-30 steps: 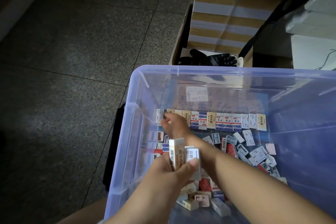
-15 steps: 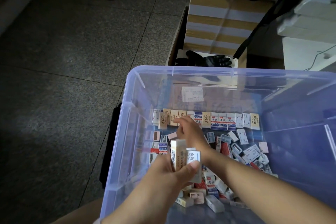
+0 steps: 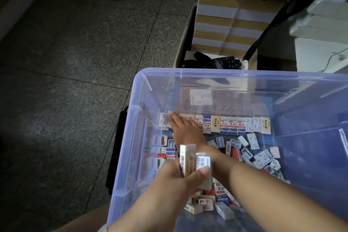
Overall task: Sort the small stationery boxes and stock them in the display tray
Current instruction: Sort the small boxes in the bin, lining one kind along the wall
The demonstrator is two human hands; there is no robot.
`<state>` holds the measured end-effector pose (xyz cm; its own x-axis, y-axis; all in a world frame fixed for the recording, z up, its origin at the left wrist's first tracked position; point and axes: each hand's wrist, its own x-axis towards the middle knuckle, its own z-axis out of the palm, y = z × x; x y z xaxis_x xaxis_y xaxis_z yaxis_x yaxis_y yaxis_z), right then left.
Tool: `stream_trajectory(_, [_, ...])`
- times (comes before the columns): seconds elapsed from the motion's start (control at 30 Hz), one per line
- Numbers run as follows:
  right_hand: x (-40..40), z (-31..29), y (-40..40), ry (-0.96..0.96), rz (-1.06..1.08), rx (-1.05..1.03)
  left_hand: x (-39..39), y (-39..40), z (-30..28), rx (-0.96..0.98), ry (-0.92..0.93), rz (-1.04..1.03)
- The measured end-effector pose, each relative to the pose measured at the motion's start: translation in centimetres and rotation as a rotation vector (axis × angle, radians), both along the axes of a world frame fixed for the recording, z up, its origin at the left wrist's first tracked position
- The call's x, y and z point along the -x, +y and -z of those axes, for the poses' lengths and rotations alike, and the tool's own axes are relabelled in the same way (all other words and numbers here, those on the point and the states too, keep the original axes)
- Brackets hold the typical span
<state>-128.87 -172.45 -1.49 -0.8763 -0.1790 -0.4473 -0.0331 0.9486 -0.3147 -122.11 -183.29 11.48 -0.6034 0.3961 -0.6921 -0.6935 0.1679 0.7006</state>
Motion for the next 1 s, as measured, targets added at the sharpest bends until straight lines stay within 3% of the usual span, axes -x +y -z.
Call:
stream_trajectory(0.13, [0.0,-0.2,-0.1,-0.042,0.006,0.167,0.2,0.1,-0.8,0.001,-0.024,-0.051])
stream_trajectory(0.3, [-1.6,-5.2,3.0,-0.060,0.600,0.703,1.0,0.7,-1.6,0.015,-0.047,-0.161])
stream_trajectory(0.5, [-5.2,-11.9,5.6,-0.241,0.764,1.049,2.1,1.8,-3.1,-0.063,0.063,-0.167])
stream_trajectory(0.67, [-7.0,-12.5,4.6,-0.193,0.705,1.046,2.5,2.4,-3.2,-0.074,0.102,-0.188])
stream_trajectory(0.83, [-6.8,-11.6,4.6,-0.191,0.909,1.105,2.9,3.0,-2.4,-0.033,0.062,-0.140])
stream_trajectory(1.0, [-5.6,-9.3,7.3,-0.098,1.122,0.949,4.9,4.4,1.2,0.159,-0.055,-0.254])
